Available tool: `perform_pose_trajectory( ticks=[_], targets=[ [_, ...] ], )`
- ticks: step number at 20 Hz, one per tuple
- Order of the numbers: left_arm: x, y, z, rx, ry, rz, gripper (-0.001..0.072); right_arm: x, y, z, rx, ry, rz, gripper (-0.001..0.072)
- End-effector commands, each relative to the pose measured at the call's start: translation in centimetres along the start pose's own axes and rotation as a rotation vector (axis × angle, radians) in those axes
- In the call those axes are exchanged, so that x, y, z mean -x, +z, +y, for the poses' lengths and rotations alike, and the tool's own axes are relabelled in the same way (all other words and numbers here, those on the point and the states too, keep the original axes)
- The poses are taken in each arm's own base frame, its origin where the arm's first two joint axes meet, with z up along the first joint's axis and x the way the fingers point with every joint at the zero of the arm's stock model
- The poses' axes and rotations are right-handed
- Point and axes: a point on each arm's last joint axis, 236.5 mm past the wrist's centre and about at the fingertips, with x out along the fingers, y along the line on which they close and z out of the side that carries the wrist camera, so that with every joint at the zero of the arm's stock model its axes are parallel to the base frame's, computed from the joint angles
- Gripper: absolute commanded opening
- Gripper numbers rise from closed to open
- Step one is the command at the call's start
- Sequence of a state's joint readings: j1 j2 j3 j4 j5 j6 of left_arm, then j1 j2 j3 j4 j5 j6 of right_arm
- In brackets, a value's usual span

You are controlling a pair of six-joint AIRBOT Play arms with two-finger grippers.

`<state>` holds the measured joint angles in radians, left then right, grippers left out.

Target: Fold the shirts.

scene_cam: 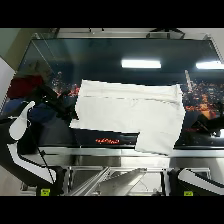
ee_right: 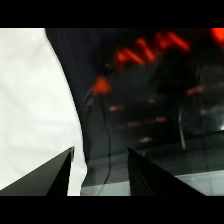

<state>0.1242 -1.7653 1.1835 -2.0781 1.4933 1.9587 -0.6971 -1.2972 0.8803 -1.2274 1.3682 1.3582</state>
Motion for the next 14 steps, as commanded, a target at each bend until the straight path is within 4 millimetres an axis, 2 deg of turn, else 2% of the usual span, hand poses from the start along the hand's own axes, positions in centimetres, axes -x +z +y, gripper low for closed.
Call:
perform_pose_trajectory(
  ticks=[1, 4, 6, 9, 13, 14],
  targets=[
    [-2.1, -0.9, -1.9, -0.039, -0.049, 0.016, 0.0012, -3.9, -4.4, 1.0, -0.120, 0.115, 0.065, 0.0507],
    [-2.2, -0.8, -2.2, -0.050, -0.045, 0.016, 0.0016, -6.8, -6.2, 2.2, -0.119, 0.160, 0.090, 0.0498],
    [-2.2, -1.0, -2.3, -0.050, -0.048, 0.024, 0.0016, -8.0, -7.9, 3.0, -0.088, 0.173, 0.136, 0.0498],
    [-2.2, -1.2, -2.4, -0.050, -0.053, 0.034, 0.0016, -8.6, -11.4, 4.5, -0.049, 0.189, 0.263, 0.0498],
    [-2.2, -1.7, -2.5, -0.050, -0.060, 0.051, 0.0016, -8.3, -13.4, 6.4, -0.001, 0.219, 0.334, 0.0493],
    [-2.2, -1.9, -2.6, -0.051, -0.065, 0.063, 0.0016, -8.0, -13.6, 6.5, 0.012, 0.221, 0.338, 0.0369]
  ],
)
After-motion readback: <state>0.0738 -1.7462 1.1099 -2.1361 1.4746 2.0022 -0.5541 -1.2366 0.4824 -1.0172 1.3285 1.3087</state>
